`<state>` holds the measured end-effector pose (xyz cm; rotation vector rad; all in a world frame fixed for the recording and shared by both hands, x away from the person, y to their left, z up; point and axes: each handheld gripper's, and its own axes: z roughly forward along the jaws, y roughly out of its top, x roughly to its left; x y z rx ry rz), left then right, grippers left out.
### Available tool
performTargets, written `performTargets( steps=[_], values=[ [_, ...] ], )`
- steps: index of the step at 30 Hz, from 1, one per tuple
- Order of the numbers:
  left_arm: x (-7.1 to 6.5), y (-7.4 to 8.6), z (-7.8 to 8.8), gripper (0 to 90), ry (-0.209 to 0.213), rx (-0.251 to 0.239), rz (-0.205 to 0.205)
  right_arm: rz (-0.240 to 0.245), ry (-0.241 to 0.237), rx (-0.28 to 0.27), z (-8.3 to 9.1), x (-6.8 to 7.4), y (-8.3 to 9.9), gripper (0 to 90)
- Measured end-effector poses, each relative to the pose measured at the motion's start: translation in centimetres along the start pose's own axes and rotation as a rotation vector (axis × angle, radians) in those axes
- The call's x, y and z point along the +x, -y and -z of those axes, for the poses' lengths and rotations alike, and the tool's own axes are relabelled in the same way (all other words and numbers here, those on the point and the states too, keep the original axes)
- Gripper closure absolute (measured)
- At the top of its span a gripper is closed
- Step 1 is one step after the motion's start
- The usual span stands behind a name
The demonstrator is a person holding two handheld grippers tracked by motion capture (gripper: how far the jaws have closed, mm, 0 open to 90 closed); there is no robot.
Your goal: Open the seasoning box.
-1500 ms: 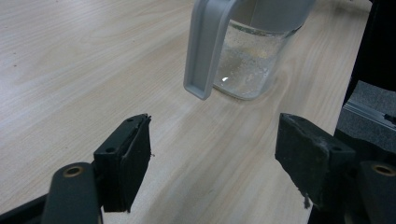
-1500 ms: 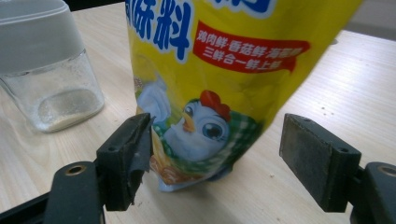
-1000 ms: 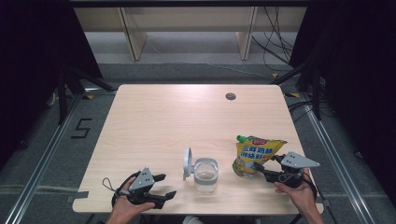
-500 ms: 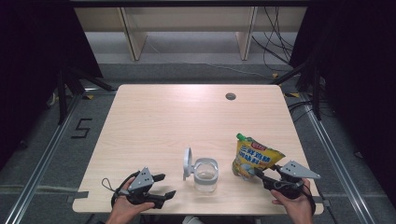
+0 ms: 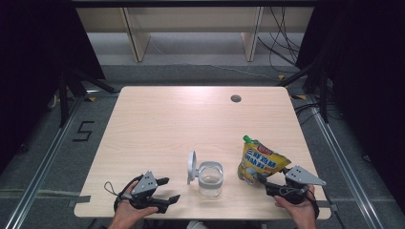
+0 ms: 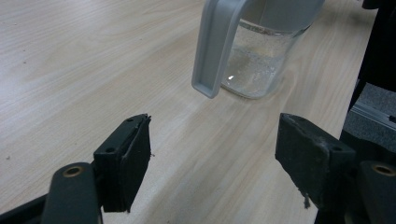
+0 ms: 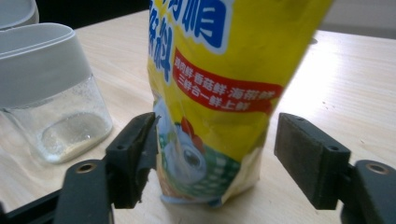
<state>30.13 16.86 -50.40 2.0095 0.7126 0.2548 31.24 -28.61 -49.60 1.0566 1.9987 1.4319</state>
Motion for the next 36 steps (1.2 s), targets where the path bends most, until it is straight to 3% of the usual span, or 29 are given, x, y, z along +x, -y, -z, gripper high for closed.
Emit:
performTargets(
  steps=[2,3,6,7,8,9,12,14,15,18,19,21,22,24,25,27,28,30,35,36],
  values=[
    [0.0,0.0,0.0,25.8,0.004,-0.003,0.014,-0.016,-0.008,-0.015,-0.5,0.0,0.3,24.2],
    [0.0,0.0,0.0,25.7,0.003,-0.006,0.018,0.010,-0.015,-0.037,-0.9,-0.2,0.5,22.3],
    [-0.1,0.0,-0.1,25.7,0.009,-0.010,0.027,0.007,-0.036,-0.037,-1.2,-0.2,0.6,20.9],
    [-0.1,0.0,-0.1,25.7,0.011,-0.009,0.026,0.049,-0.046,-0.056,-1.7,-0.4,0.8,18.9],
    [-0.2,0.0,-0.1,25.7,0.013,-0.006,0.026,0.005,-0.039,-0.070,-1.6,-0.2,0.8,18.7],
    [-0.2,0.1,-0.2,25.7,0.012,-0.009,0.025,0.032,-0.041,-0.083,-1.6,-0.5,0.8,19.5],
    [-0.3,0.0,-0.2,25.7,0.011,-0.009,0.029,0.036,-0.044,-0.086,-1.8,-0.6,0.9,19.3],
    [-0.2,0.0,-0.2,25.7,0.014,-0.011,0.029,0.009,-0.063,-0.074,-1.9,-0.4,1.0,19.7],
    [-0.2,0.1,-0.2,25.7,0.014,-0.013,0.029,0.030,-0.060,-0.084,-2.4,-0.5,1.1,20.3],
    [-0.1,0.1,-0.2,25.7,0.013,0.001,0.013,0.035,-0.053,-0.066,-2.4,-0.4,1.0,23.1],
    [-0.1,0.1,-0.2,25.7,0.012,0.006,0.005,0.035,-0.067,-0.108,-2.8,-0.5,1.0,23.6],
    [-0.1,0.1,-0.2,25.7,0.012,0.005,0.011,0.012,-0.065,-0.089,-2.7,-0.5,1.0,24.8],
    [-0.2,0.1,-0.2,25.7,0.013,0.004,0.011,0.040,-0.044,-0.070,-2.7,-0.7,1.0,25.2],
    [-0.2,0.1,-0.3,25.7,0.017,0.000,0.011,0.017,-0.072,-0.120,-3.0,-0.5,1.0,25.3],
    [-0.3,0.1,-0.3,25.7,0.018,0.003,0.014,0.046,-0.067,-0.139,-3.2,-0.7,0.9,26.1],
    [-0.3,0.1,-0.4,25.7,0.016,0.007,0.010,0.068,-0.071,-0.146,-3.4,-0.8,0.8,27.2],
    [-0.3,0.1,-0.4,25.7,0.017,0.008,0.005,0.016,-0.058,-0.111,-3.3,-0.3,0.8,27.3],
    [-0.4,0.1,-0.5,25.7,0.024,-0.003,0.016,0.037,-0.056,-0.142,-3.7,-0.5,0.8,27.1],
    [-0.3,0.1,-0.4,25.7,0.018,0.002,0.012,0.035,-0.084,-0.126,-3.6,-0.5,0.8,29.1],
    [-0.3,0.1,-0.4,25.7,0.019,0.004,0.012,0.064,-0.071,-0.151,-3.8,-0.7,0.7,29.1]
  ],
)
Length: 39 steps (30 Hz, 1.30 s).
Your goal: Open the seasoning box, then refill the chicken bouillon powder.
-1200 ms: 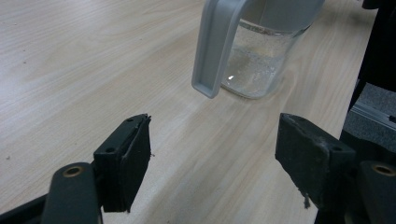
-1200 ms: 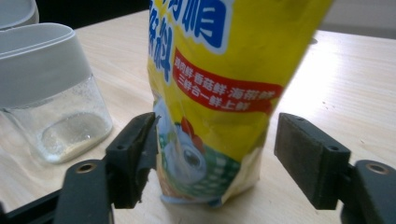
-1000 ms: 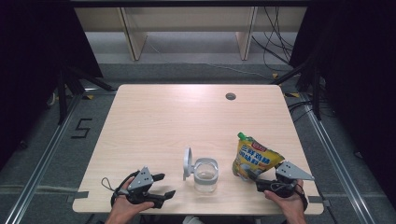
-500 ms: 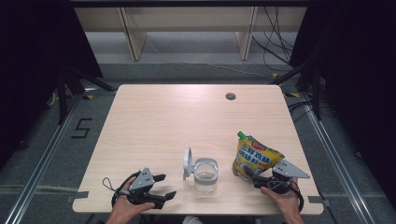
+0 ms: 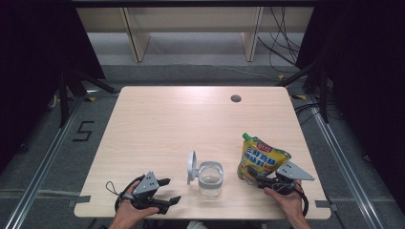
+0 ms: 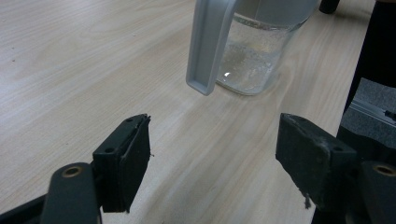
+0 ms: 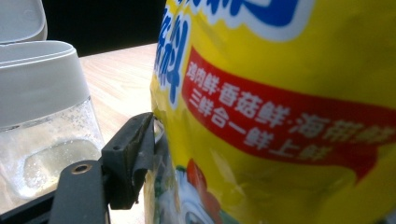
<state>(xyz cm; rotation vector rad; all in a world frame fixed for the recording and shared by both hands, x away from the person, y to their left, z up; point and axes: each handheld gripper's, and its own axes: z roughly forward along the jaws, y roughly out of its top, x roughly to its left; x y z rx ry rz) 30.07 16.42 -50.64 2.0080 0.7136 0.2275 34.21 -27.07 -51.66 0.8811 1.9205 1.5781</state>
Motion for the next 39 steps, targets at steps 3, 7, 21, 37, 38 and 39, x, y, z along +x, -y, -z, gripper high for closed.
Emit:
performTargets(
  steps=[3,7,21,37,38,39],
  values=[
    [-0.1,0.0,-0.1,25.7,0.007,-0.009,0.005,-0.012,-0.017,0.001,-0.1,0.0,0.0,29.1],
    [-0.1,0.0,-0.1,25.8,0.004,-0.009,0.014,0.005,0.012,-0.045,-0.3,-0.1,0.0,37.9],
    [0.1,-0.1,0.1,26.0,-0.004,-0.016,0.018,0.006,0.020,0.052,0.5,0.8,-1.3,43.9],
    [0.6,-0.2,0.4,26.1,-0.017,-0.005,-0.020,0.257,0.068,0.121,2.5,2.3,-3.9,44.2],
    [0.5,-0.2,0.4,26.1,-0.021,-0.009,-0.019,0.284,0.081,0.118,2.6,2.5,-4.1,44.2],
    [0.5,-0.2,0.4,26.1,-0.017,-0.006,-0.020,0.306,0.079,0.134,2.8,2.7,-4.4,44.2]
  ],
)
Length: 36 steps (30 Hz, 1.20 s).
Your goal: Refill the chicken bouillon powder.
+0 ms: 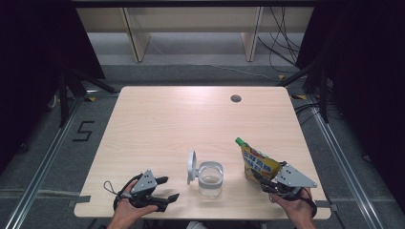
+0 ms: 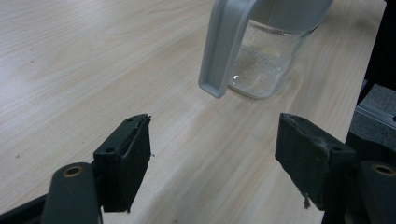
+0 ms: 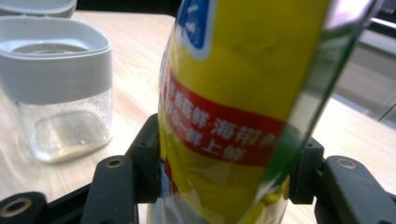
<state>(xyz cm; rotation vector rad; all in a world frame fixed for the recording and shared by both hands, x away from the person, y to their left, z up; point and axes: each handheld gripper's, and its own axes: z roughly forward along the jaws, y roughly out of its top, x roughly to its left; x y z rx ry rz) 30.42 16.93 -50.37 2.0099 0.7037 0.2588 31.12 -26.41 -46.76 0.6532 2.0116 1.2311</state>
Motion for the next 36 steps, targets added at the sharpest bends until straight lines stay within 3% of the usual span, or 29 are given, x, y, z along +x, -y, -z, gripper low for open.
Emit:
performTargets(
  steps=[1,4,6,8,11,13,14,18,21,22,24,25,27,32,33,34,35,36],
  values=[
    [0.0,0.0,0.0,26.0,0.001,0.004,0.001,0.044,0.006,0.012,0.1,0.3,-0.4,44.3],
    [0.0,0.0,0.1,26.0,-0.002,0.003,-0.003,0.066,0.006,0.030,0.2,0.6,-0.7,44.2],
    [0.1,0.1,0.1,26.0,-0.007,-0.001,-0.006,0.116,0.001,0.050,0.1,0.8,-1.0,44.2],
    [0.0,0.1,0.1,26.0,-0.011,0.003,0.020,0.132,-0.011,0.064,0.3,1.2,-1.3,44.3],
    [0.0,0.1,0.0,26.0,-0.014,0.001,0.023,0.211,-0.017,0.093,0.5,1.7,-1.7,44.3],
    [-0.1,0.1,-0.1,25.9,-0.013,0.001,0.030,0.276,-0.008,0.108,0.6,2.0,-2.0,44.3],
    [0.0,0.1,-0.1,25.9,-0.013,0.002,0.024,0.282,0.001,0.120,0.7,2.3,-2.1,44.3],
    [-0.1,0.1,0.0,25.9,-0.012,0.002,0.030,0.412,0.029,0.156,0.8,2.7,-2.6,44.3],
    [0.2,0.1,-0.1,25.5,-0.015,0.001,-0.006,0.497,0.062,0.187,1.0,2.9,-2.9,44.4],
    [0.2,0.1,0.0,24.8,-0.020,0.005,-0.003,0.534,0.078,0.195,1.0,3.0,-3.0,44.4],
    [0.1,0.1,-0.1,23.9,-0.031,0.015,0.034,0.546,0.091,0.206,1.3,3.1,-3.1,44.4],
    [0.0,0.1,-0.1,23.4,-0.034,0.012,0.038,0.601,0.106,0.198,1.3,3.0,-3.2,44.4],
    [0.1,0.1,-0.1,22.9,-0.035,0.011,0.035,0.623,0.112,0.231,1.4,3.4,-3.3,44.4],
    [0.1,0.1,-0.1,22.1,-0.043,0.009,0.035,0.664,0.127,0.249,1.7,3.9,-3.7,44.4],
    [0.0,0.1,-0.1,22.1,-0.046,0.001,0.044,0.680,0.131,0.256,1.7,4.0,-3.8,44.5],
    [0.2,0.1,0.0,22.1,-0.057,0.026,0.023,0.713,0.136,0.253,1.6,4.2,-3.9,44.4],
    [0.1,0.1,0.0,22.1,-0.046,0.017,0.038,0.716,0.137,0.259,1.7,4.3,-3.9,44.5],
    [0.0,0.1,-0.1,22.1,-0.044,0.005,0.048,0.770,0.130,0.249,1.6,4.3,-4.2,44.5]
  ],
)
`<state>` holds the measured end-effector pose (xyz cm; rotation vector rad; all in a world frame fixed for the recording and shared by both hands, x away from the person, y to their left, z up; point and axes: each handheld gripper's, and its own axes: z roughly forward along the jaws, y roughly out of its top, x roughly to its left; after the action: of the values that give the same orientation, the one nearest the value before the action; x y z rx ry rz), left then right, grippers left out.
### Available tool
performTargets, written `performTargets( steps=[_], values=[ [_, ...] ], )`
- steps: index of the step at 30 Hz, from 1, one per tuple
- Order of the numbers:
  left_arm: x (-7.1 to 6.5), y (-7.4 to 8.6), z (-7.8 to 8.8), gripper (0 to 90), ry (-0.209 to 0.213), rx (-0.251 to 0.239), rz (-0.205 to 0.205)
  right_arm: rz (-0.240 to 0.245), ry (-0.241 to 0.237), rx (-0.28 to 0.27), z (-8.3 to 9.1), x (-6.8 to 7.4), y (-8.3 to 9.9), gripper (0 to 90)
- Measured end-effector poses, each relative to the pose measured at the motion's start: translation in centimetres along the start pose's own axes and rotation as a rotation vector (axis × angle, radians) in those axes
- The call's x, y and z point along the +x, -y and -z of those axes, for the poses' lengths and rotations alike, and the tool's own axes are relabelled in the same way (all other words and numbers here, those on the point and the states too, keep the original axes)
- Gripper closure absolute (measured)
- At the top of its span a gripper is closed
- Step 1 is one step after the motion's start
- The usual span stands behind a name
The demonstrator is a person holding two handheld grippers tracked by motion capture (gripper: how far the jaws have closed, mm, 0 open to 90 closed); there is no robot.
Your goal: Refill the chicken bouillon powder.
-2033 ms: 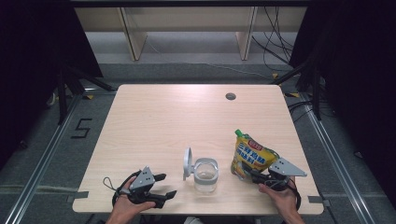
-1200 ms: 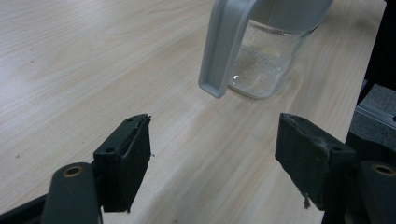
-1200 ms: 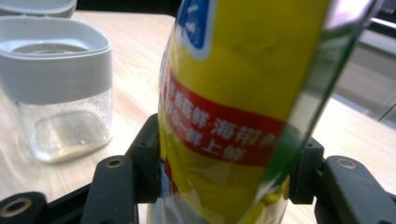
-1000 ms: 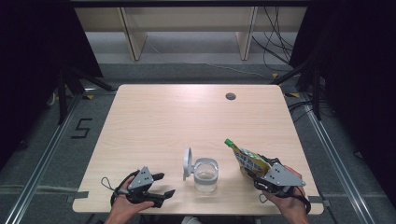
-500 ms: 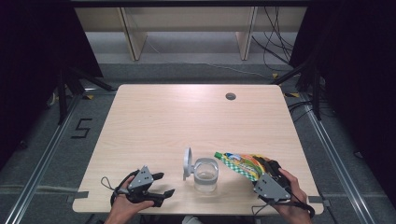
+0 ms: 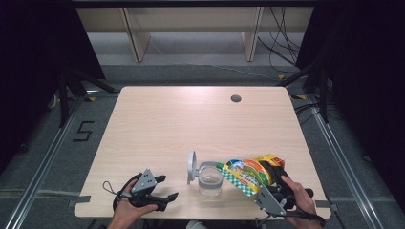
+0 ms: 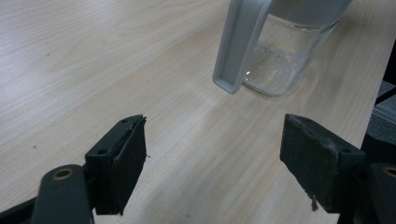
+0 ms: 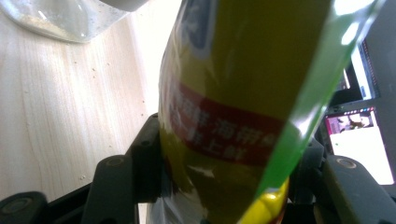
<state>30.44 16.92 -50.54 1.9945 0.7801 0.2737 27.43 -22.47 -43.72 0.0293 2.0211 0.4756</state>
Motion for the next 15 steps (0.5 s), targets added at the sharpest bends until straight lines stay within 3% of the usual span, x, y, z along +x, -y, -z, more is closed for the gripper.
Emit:
performTargets(
  steps=[1,2,3,7,8,9,11,13,14,15],
  values=[
    [0.0,0.0,0.0,22.1,-0.001,0.003,-0.008,-0.012,0.004,0.013,0.1,0.2,-0.1,44.5],
    [0.0,0.0,0.0,22.1,-0.002,0.000,-0.005,0.025,0.011,0.027,0.2,0.5,-0.4,44.5],
    [0.0,0.0,0.0,22.1,-0.002,0.000,0.001,0.025,0.011,0.027,0.2,0.5,-0.4,44.5],
    [0.0,0.0,0.0,22.2,-0.004,0.001,-0.002,0.113,0.037,0.038,0.1,0.9,-1.0,44.7],
    [0.0,0.0,0.0,22.2,-0.005,0.001,-0.006,0.113,0.037,0.038,0.1,0.9,-1.0,44.7],
    [0.0,0.0,0.0,22.2,-0.005,0.003,-0.008,0.161,0.048,0.045,0.1,1.0,-1.2,45.2],
    [0.0,0.0,0.0,22.2,-0.006,0.002,-0.002,0.157,0.048,0.057,0.1,1.2,-1.3,45.6],
    [0.0,0.0,0.0,22.2,-0.005,0.001,0.000,0.236,0.061,0.054,0.1,1.1,-1.6,45.9],
    [0.1,0.0,0.1,22.3,-0.013,0.016,-0.017,0.214,0.066,0.065,0.1,1.4,-1.6,45.9],
    [0.2,0.0,0.1,22.3,-0.015,0.023,-0.025,0.235,0.074,0.061,0.1,1.4,-1.7,45.9]
  ],
)
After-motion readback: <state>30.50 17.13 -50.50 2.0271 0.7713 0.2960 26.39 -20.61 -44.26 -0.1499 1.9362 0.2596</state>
